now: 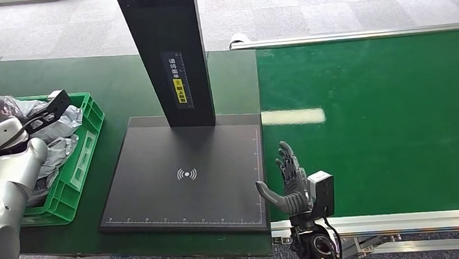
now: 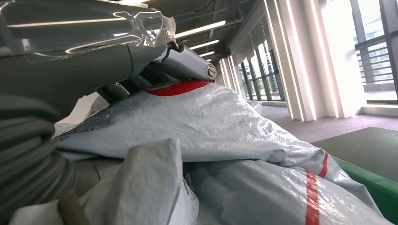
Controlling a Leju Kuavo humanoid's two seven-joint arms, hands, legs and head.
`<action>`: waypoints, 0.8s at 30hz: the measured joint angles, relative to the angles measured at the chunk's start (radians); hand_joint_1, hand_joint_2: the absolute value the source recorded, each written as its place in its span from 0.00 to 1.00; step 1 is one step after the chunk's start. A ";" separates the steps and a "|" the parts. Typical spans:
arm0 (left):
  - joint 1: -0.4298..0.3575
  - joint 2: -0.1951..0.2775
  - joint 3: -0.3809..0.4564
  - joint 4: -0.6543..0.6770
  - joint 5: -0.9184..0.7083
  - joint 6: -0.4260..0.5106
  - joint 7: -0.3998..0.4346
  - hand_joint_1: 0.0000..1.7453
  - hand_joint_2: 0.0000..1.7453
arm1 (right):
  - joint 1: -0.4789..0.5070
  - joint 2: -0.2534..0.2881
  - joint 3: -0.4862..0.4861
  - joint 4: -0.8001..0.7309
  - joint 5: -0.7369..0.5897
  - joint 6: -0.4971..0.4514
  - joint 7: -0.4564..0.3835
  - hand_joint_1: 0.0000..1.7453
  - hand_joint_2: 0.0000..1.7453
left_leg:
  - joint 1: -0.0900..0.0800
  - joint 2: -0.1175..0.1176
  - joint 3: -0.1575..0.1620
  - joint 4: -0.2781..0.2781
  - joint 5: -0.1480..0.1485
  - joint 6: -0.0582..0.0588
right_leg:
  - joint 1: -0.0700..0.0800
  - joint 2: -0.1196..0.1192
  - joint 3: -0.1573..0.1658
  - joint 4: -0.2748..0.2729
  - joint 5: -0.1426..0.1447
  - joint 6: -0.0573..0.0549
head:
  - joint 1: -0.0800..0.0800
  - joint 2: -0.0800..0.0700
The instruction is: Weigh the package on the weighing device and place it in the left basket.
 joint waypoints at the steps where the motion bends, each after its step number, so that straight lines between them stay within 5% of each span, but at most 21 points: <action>1: 0.000 0.001 0.000 0.001 0.000 0.000 0.000 1.00 1.00 | -0.001 0.000 0.000 0.002 0.000 0.000 0.000 0.00 1.00 | 0.000 0.000 0.000 0.000 0.000 0.000 | 0.000 0.000 0.000 0.000 0.000 0.000 | 0.000 0.000; 8: 0.000 0.002 0.002 0.005 0.006 -0.018 0.003 1.00 1.00 | -0.002 0.000 0.003 0.009 0.001 0.002 0.000 0.00 1.00 | 0.000 0.000 0.000 0.000 0.000 0.000 | 0.000 0.000 0.000 0.000 0.000 0.000 | 0.000 0.000; 11: -0.001 0.004 0.027 0.015 0.055 -0.114 0.013 0.98 1.00 | -0.008 0.000 0.005 0.015 0.003 0.015 -0.001 0.00 1.00 | 0.000 0.001 0.000 0.000 0.000 0.000 | 0.000 0.000 0.000 0.000 0.000 0.000 | 0.000 0.000; 12: -0.001 0.005 0.043 0.020 0.084 -0.165 0.014 0.91 1.00 | -0.011 0.000 0.007 0.018 0.003 0.021 -0.003 0.00 1.00 | 0.000 0.001 0.000 0.000 0.000 0.000 | 0.000 0.000 0.000 0.000 0.000 0.000 | 0.000 0.000; 15: -0.001 0.015 0.114 0.036 0.188 -0.304 -0.015 0.19 1.00 | -0.021 0.000 0.013 0.027 -0.001 0.036 -0.008 0.00 1.00 | 0.000 0.002 0.001 0.000 0.000 0.000 | 0.000 0.000 0.001 0.000 0.000 0.000 | 0.000 0.000; 16: -0.001 0.019 0.141 0.039 0.218 -0.334 -0.035 0.02 0.75 | -0.024 -0.001 0.015 0.029 -0.002 0.038 -0.009 0.00 1.00 | 0.000 0.002 0.002 0.000 0.000 0.000 | 0.000 0.000 0.001 0.000 0.000 0.000 | 0.000 0.000; 19: 0.000 0.027 0.210 0.045 0.268 -0.374 -0.110 0.00 0.00 | -0.028 -0.003 0.015 0.030 -0.008 0.040 -0.007 0.00 1.00 | 0.000 0.002 0.003 0.000 -0.001 -0.001 | 0.000 0.000 0.002 0.000 0.000 0.000 | 0.000 0.000; 24: 0.047 0.007 0.295 0.043 0.363 -0.101 -0.395 0.00 0.00 | -0.017 -0.019 0.014 0.000 -0.029 0.029 0.003 0.00 1.00 | 0.000 -0.002 0.003 0.000 0.000 0.000 | 0.000 -0.003 0.002 0.000 0.000 0.000 | 0.000 0.000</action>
